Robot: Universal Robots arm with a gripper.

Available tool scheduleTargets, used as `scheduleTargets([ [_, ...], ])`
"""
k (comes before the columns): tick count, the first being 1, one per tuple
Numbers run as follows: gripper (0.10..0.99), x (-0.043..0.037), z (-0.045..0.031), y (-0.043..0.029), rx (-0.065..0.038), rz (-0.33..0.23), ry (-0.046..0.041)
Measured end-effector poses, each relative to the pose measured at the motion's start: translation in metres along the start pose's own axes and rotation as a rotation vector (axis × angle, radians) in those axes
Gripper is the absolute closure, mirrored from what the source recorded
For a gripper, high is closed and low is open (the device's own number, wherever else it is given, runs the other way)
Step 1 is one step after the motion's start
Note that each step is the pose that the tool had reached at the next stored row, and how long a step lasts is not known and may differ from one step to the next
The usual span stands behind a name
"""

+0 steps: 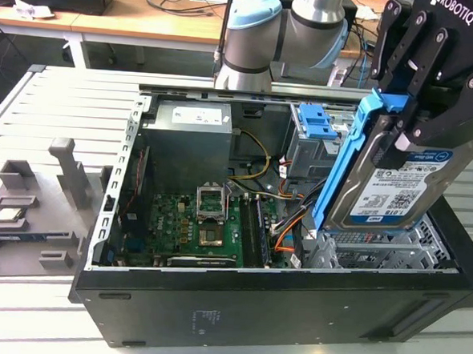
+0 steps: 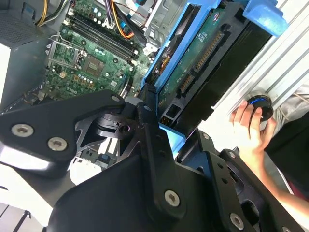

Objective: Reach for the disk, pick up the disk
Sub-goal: 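Pick up the disk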

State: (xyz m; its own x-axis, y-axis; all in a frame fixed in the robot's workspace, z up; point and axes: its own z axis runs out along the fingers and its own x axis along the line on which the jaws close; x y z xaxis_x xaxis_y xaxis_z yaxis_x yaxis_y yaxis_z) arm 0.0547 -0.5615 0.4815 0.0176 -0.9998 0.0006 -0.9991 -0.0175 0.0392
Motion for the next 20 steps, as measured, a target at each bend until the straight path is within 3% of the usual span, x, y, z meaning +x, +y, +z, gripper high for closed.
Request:
scheduleTargets([
  [4, 0.718, 0.0, 0.0008, -0.0024, 0.0, 0.0, 0.0],
  [8, 0.718, 0.0002, 0.0093, -0.0108, 0.0, 0.0, -0.0001],
  [15, 0.718, 0.0002, 0.0156, -0.0182, -0.001, 0.0, 0.0003],
  [20, 0.718, -0.0061, 0.0208, -0.0274, -0.002, 0.0, 0.0007],
])
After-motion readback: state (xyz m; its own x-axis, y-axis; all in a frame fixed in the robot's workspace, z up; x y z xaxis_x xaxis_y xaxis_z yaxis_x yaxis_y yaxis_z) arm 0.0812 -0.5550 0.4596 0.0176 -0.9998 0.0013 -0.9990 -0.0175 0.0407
